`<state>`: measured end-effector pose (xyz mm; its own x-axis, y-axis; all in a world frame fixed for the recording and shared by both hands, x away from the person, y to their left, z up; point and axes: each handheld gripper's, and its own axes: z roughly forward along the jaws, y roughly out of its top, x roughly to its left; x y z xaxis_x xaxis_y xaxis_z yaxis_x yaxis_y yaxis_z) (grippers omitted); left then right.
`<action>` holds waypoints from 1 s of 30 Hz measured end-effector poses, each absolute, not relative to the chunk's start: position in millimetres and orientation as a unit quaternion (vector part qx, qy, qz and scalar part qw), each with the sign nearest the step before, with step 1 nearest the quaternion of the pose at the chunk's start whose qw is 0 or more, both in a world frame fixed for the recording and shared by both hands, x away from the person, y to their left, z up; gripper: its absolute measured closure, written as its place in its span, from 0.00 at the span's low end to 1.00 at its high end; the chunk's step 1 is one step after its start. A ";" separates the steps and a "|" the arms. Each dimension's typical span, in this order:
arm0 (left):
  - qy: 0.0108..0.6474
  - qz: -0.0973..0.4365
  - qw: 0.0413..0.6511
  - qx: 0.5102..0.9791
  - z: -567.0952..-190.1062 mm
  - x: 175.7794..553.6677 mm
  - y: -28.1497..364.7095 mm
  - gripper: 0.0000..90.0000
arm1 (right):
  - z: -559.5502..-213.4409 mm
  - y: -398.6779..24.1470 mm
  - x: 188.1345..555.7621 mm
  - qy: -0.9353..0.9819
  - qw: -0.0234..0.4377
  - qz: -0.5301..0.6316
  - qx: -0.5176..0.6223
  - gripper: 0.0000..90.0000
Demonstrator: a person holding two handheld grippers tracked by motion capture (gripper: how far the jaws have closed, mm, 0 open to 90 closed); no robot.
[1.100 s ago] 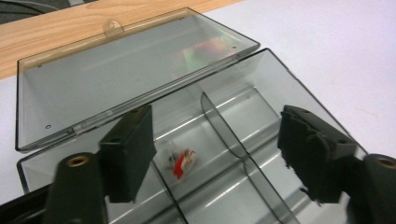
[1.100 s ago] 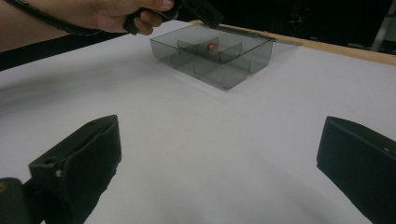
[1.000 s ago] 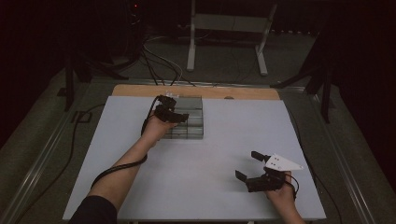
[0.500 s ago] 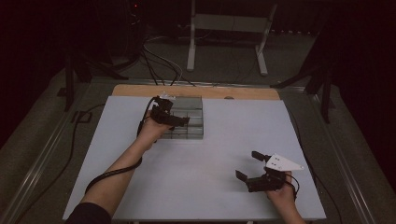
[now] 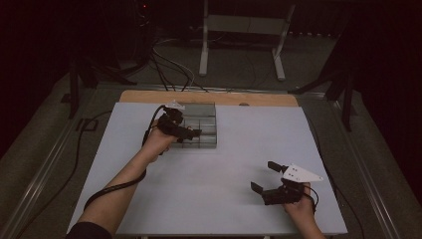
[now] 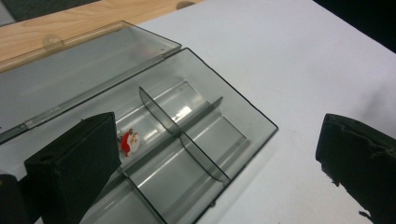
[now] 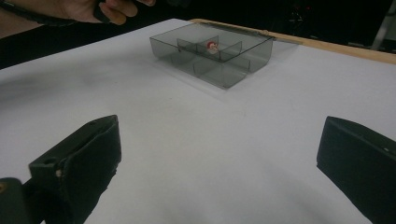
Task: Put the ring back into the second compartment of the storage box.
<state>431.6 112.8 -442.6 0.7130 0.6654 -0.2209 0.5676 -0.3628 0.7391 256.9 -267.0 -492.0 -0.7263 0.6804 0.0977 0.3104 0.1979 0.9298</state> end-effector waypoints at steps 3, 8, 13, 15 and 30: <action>0.369 0.046 0.436 0.819 -442.9 427.8 119.3 0.01 | -492.3 -266.8 257.7 0.756 0.169 0.542 0.326 0.00; 0.357 0.037 0.442 0.822 -444.1 420.6 126.6 0.01 | -492.0 -267.1 257.6 0.755 0.169 0.543 0.327 0.00; 0.351 0.035 0.442 0.825 -445.9 410.3 133.9 0.01 | -491.9 -266.4 257.3 0.756 0.170 0.542 0.326 0.00; 0.351 0.037 0.445 0.823 -446.3 405.7 137.2 0.01 | -492.0 -266.1 257.1 0.756 0.169 0.541 0.327 0.00; 0.340 0.034 0.450 0.825 -452.1 370.3 161.7 0.01 | -492.5 -264.7 258.0 0.758 0.169 0.539 0.327 0.00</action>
